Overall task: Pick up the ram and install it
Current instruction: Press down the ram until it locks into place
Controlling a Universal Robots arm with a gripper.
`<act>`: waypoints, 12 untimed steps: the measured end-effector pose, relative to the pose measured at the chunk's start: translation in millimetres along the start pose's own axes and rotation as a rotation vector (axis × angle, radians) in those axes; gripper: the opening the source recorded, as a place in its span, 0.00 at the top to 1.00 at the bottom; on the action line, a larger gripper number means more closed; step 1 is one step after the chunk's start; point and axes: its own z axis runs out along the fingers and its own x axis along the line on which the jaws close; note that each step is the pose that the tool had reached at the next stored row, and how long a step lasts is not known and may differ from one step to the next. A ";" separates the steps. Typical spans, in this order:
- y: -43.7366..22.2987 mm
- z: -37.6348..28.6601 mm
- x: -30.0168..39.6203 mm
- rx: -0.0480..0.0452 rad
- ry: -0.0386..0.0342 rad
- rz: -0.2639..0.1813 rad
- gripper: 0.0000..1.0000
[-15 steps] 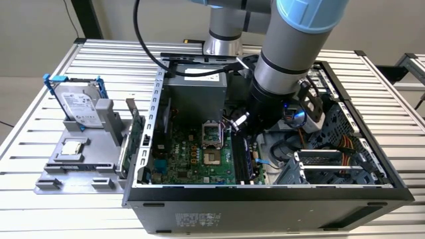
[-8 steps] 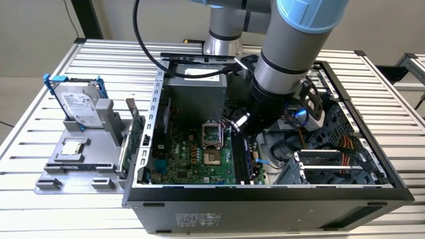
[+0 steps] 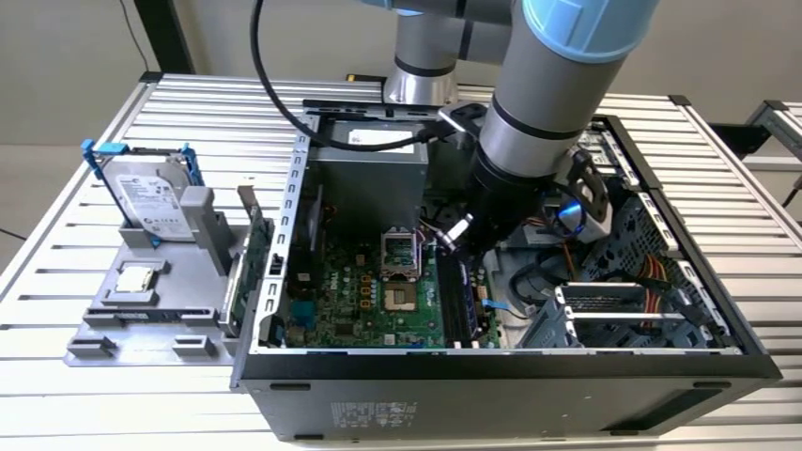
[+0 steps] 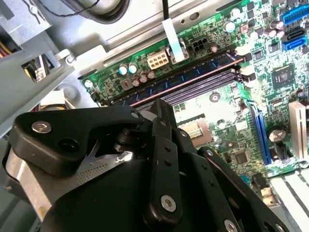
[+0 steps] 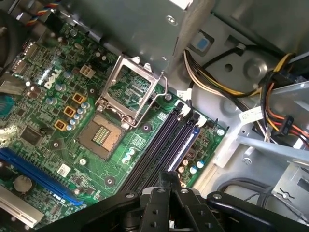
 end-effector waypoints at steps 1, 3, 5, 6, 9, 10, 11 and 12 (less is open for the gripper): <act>0.1 0.0 -0.1 -0.0005 0.0001 -0.008 1.00; 0.4 0.1 -0.2 -0.0017 0.0003 -0.025 1.00; 0.5 0.2 -0.3 -0.0036 0.0000 -0.042 1.00; 0.5 0.1 -0.4 -0.0048 -0.0004 -0.050 1.00; 0.6 0.0 -0.4 -0.0097 -0.0018 -0.079 1.00; 0.6 0.1 -0.4 -0.0107 -0.0019 -0.094 1.00; 0.6 0.1 -0.4 -0.0109 -0.0020 -0.108 1.00; 0.6 0.1 -0.4 -0.0111 -0.0021 -0.119 1.00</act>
